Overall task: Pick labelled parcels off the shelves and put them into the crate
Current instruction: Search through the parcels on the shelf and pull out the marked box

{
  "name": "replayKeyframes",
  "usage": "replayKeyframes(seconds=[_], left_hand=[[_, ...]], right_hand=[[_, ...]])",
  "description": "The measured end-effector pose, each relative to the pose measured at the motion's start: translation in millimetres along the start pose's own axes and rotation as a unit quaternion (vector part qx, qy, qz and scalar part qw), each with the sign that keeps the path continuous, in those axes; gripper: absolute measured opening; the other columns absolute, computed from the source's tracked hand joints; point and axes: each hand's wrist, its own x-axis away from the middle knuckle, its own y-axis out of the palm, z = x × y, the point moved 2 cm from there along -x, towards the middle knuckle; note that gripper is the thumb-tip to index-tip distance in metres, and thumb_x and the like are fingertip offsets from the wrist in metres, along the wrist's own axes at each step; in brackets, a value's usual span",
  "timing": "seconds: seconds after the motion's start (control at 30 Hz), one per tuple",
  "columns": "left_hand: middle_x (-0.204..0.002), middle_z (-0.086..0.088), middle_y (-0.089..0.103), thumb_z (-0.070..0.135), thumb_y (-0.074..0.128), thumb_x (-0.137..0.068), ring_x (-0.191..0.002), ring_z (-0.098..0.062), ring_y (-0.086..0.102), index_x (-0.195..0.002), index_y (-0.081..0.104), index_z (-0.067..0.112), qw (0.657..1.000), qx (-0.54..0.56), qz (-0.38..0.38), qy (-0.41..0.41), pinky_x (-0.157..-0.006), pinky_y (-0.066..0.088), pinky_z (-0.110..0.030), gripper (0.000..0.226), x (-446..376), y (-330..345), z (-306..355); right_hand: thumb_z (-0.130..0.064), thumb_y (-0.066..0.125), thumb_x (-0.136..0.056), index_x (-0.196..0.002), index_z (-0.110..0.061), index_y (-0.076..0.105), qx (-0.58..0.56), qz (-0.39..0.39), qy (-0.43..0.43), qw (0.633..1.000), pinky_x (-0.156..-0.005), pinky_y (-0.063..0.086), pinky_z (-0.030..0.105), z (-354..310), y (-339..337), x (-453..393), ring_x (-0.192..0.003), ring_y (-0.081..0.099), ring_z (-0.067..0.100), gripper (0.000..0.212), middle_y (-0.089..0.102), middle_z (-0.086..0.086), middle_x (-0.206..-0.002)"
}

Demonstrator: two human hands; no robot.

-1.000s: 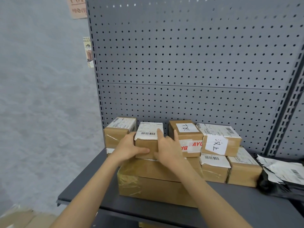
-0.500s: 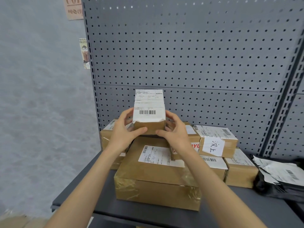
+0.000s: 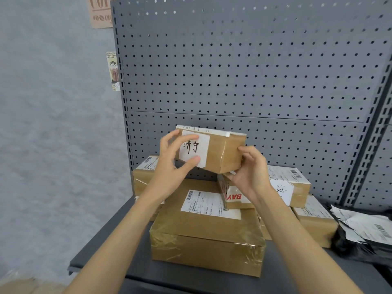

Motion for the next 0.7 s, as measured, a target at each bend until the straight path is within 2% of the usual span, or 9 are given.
replayKeyframes(seconds=[0.07, 0.17, 0.23, 0.3, 0.37, 0.47, 0.57, 0.63, 0.7], left_hand=[[-0.132, 0.015, 0.032, 0.025, 0.076, -0.074, -0.118, 0.015, 0.032, -0.112, 0.046, 0.050, 0.999, -0.016, 0.039, 0.014, -0.084, 0.030, 0.003, 0.055, 1.3, 0.9, -0.6], [-0.122, 0.020, 0.045, 0.026, 0.083, -0.066, -0.105, 0.006, 0.051, -0.118, 0.043, 0.038, 0.992, 0.031, 0.120, -0.006, -0.079, 0.043, -0.007, 0.067, 1.8, 0.0, -0.9], [-0.112, 0.013, 0.058, 0.018, 0.078, -0.073, -0.093, 0.002, 0.060, -0.115, 0.050, 0.026, 0.982, 0.095, 0.161, -0.016, -0.076, 0.049, -0.016, 0.051, 1.4, -1.2, 0.8], [-0.103, 0.011, 0.066, 0.010, 0.064, -0.085, -0.091, -0.003, 0.064, -0.106, 0.062, 0.022, 0.982, 0.083, 0.168, 0.000, -0.080, 0.054, -0.028, 0.024, 0.9, -2.7, 4.6], [-0.101, 0.012, 0.069, 0.003, 0.054, -0.090, -0.096, -0.006, 0.065, -0.104, 0.067, 0.024, 0.986, 0.058, 0.158, 0.017, -0.086, 0.053, -0.032, 0.028, 1.2, -3.6, 8.2], [-0.112, 0.015, 0.065, 0.001, 0.052, -0.091, -0.110, -0.003, 0.058, -0.108, 0.064, 0.032, 0.989, 0.054, 0.123, 0.053, -0.090, 0.047, -0.018, 0.037, 1.1, -2.5, 17.0], [-0.124, 0.017, 0.054, 0.013, 0.058, -0.090, -0.122, -0.006, 0.043, -0.109, 0.060, 0.042, 0.990, 0.001, 0.107, 0.093, -0.091, 0.031, -0.002, 0.034, 1.5, 3.2, 24.4], [-0.132, 0.013, 0.042, 0.030, 0.065, -0.085, -0.127, -0.008, 0.035, -0.119, 0.054, 0.045, 0.989, -0.017, 0.122, 0.078, -0.093, 0.026, -0.002, 0.038, 1.5, 7.2, 26.8], [-0.138, 0.013, 0.029, 0.051, 0.071, -0.072, -0.131, -0.006, 0.028, -0.133, 0.036, 0.046, 0.991, 0.003, 0.133, 0.019, -0.101, 0.027, -0.014, 0.071, 1.0, 10.7, 27.0]], right_hand=[[-0.024, 0.046, -0.084, -0.132, -0.004, 0.047, -0.003, 0.006, -0.006, 1.000, -0.084, 0.045, 0.041, -1.1, 0.2, -1.0, -0.109, 0.051, 0.026, 0.052, 0.052, 0.013, -0.119], [-0.027, 0.048, -0.090, -0.125, -0.010, 0.052, -0.009, 0.030, -0.017, 0.999, -0.083, 0.051, 0.040, -1.1, -1.5, -4.4, -0.103, 0.056, 0.027, 0.039, 0.056, 0.014, -0.118], [-0.027, 0.047, -0.094, -0.126, -0.011, 0.051, -0.007, 0.052, -0.018, 0.998, -0.083, 0.055, 0.043, 0.7, -2.8, -6.9, -0.102, 0.059, 0.027, 0.036, 0.057, 0.015, -0.121], [-0.022, 0.046, -0.096, -0.131, -0.011, 0.047, -0.023, 0.074, -0.020, 0.997, -0.080, 0.056, 0.047, 2.8, -5.3, -9.5, -0.102, 0.057, 0.029, 0.037, 0.056, 0.016, -0.122], [-0.017, 0.045, -0.096, -0.125, -0.011, 0.051, -0.051, 0.082, -0.011, 0.995, -0.078, 0.056, 0.050, 5.1, -7.5, -11.0, -0.104, 0.056, 0.032, 0.030, 0.055, 0.015, -0.122], [-0.027, 0.047, -0.093, -0.103, -0.017, 0.060, -0.087, 0.074, 0.019, 0.993, -0.080, 0.055, 0.054, 9.2, -8.6, -11.5, -0.107, 0.057, 0.037, 0.019, 0.055, 0.014, -0.114], [-0.053, 0.046, -0.088, -0.117, -0.020, 0.057, -0.093, 0.062, 0.041, 0.993, -0.084, 0.053, 0.055, 12.7, -7.8, -12.5, -0.114, 0.055, 0.039, 0.045, 0.052, 0.011, -0.117], [-0.063, 0.044, -0.084, -0.125, -0.020, 0.054, -0.100, 0.048, 0.043, 0.993, -0.085, 0.052, 0.055, 14.3, -7.1, -13.1, -0.115, 0.054, 0.037, 0.060, 0.051, 0.011, -0.123], [-0.065, 0.047, -0.082, -0.123, -0.019, 0.056, -0.109, 0.031, 0.039, 0.993, -0.087, 0.050, 0.057, 14.8, -6.2, -12.2, -0.114, 0.056, 0.035, 0.062, 0.053, 0.011, -0.124]])
